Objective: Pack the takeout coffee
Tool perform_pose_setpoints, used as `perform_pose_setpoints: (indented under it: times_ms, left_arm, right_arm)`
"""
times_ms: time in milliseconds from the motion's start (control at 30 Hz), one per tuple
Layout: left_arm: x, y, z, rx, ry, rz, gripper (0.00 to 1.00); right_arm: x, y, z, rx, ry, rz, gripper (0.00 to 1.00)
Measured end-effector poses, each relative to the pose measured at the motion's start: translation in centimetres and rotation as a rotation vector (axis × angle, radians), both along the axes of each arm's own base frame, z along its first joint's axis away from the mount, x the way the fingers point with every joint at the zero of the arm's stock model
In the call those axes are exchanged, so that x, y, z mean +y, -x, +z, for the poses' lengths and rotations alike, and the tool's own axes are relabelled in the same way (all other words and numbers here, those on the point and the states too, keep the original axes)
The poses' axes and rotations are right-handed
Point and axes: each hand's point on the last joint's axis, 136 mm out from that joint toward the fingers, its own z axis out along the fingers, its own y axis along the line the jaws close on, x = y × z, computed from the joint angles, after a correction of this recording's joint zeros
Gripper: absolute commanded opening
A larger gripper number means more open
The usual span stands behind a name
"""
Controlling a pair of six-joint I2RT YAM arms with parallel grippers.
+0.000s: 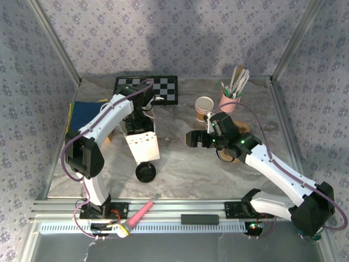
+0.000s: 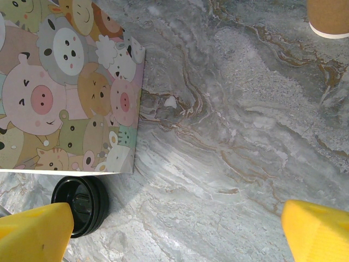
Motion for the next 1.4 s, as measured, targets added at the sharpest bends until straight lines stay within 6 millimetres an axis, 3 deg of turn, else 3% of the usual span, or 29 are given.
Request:
perform_pose_setpoints:
  times_ms: [1400]
  left_arm:
    - [-0.52,-0.27,0.02,-0.008,0.027,-0.007,0.49]
  right_arm:
    - [0.03,-0.04,-0.20,0.005,0.004,0.000,1.00]
